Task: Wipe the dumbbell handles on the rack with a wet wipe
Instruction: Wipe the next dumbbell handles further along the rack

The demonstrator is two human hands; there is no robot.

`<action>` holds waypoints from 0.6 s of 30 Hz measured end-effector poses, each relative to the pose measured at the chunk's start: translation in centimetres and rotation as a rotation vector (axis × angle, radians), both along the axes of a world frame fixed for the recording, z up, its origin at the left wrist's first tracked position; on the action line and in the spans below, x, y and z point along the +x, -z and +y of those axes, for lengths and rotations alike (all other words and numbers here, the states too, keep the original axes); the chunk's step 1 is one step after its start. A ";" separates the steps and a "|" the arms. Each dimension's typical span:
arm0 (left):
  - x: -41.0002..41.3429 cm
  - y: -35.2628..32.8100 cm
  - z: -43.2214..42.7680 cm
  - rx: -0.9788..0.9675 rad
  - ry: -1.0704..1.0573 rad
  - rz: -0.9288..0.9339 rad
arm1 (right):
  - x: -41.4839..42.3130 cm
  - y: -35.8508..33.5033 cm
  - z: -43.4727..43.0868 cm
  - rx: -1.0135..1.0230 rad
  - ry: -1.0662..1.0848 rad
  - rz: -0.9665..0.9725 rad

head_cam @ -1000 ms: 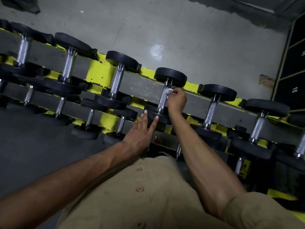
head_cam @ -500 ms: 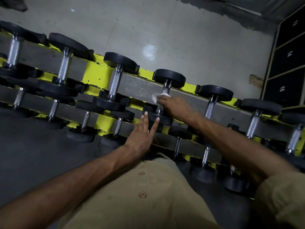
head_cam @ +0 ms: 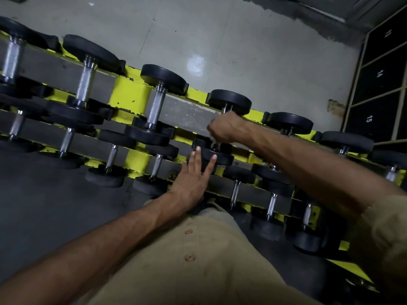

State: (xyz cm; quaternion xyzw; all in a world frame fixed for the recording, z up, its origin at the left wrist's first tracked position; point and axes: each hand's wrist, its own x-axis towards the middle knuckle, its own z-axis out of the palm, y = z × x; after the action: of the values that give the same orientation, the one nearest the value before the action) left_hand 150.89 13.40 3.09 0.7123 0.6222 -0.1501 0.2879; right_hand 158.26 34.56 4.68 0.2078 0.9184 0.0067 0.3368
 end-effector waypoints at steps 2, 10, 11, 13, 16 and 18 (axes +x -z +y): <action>-0.1 0.2 -0.1 0.005 0.002 -0.003 | -0.2 -0.7 0.5 0.138 0.044 -0.016; -0.4 0.7 0.0 0.015 0.021 -0.031 | -1.4 -0.9 -0.3 -0.094 0.084 -0.147; -0.5 0.8 -0.1 0.019 0.023 -0.033 | -1.3 -1.0 0.5 0.000 0.090 -0.097; -0.6 1.0 -0.2 0.032 0.027 -0.037 | -0.7 -0.8 0.8 0.149 0.121 0.005; -0.7 1.3 -0.2 0.047 0.025 -0.054 | 0.5 0.5 -1.8 -0.039 0.218 0.079; -0.8 1.4 -0.2 0.052 0.032 -0.060 | 1.1 0.9 -3.2 -0.232 0.215 0.057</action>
State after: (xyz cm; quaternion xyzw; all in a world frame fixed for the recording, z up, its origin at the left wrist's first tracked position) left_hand 150.06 13.16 1.72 0.7337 0.6055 -0.1168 0.2853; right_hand 159.39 31.33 3.75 0.2646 0.8946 -0.1414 0.3311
